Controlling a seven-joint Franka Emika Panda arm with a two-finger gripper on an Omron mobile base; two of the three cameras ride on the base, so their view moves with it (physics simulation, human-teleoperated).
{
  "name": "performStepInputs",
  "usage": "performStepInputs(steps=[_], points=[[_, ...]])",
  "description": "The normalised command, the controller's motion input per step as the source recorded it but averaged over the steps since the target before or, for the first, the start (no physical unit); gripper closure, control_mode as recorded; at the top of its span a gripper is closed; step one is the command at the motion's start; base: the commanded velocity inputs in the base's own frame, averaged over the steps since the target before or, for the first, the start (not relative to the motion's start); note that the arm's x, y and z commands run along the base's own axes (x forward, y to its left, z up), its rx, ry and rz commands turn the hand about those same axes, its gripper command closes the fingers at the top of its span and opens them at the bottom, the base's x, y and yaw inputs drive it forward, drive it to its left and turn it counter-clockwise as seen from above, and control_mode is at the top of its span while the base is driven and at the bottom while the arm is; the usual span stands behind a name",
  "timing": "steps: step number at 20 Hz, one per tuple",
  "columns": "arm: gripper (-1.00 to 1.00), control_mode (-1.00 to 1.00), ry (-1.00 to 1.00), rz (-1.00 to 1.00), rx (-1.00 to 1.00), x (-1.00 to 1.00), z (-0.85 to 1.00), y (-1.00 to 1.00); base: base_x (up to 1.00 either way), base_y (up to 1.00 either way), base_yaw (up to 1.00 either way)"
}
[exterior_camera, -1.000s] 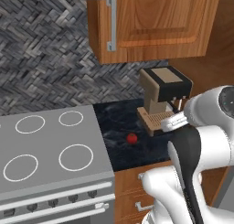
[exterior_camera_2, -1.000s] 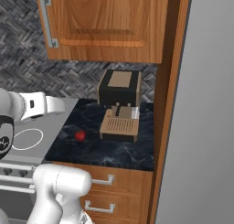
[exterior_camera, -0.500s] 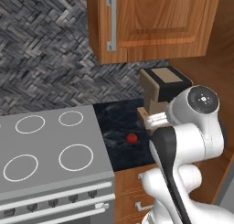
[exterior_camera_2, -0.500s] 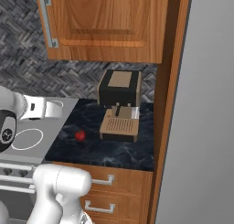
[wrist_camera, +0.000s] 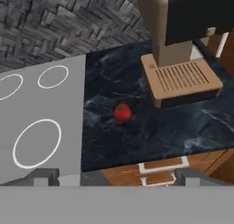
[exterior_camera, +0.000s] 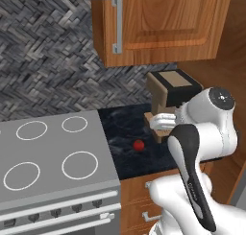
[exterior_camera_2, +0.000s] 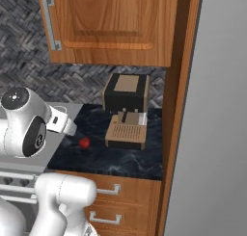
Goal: Place the beers on the top shelf of the fridge to keep them out of children's reach, and place the tomato on lower shelves for easy access.
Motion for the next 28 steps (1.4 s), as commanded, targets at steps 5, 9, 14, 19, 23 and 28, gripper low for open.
performStepInputs(steps=[5, 9, 14, 19, 23, 28], points=[[-1.0, -1.0, 0.02, 0.0, 0.2, 0.15, -0.27, 0.01, 0.0, 0.0, 0.0], [-1.0, -1.0, 0.03, 0.0, 0.02, 0.2, -0.34, 0.02, 0.0, 0.0, 0.0], [-1.0, -1.0, 0.02, 0.0, -0.01, 0.15, -0.27, 0.0, 0.0, 0.0, 0.0], [-1.0, -1.0, 0.07, -0.01, -0.05, 0.12, -0.35, 0.0, 0.0, 0.0, 0.0], [-1.0, -1.0, 0.18, -0.01, -0.09, 0.37, -0.53, 0.04, 0.0, 0.0, 0.0], [-1.0, -1.0, 0.13, -0.01, -0.05, 0.35, -0.43, 0.02, 0.0, 0.0, 0.0]])
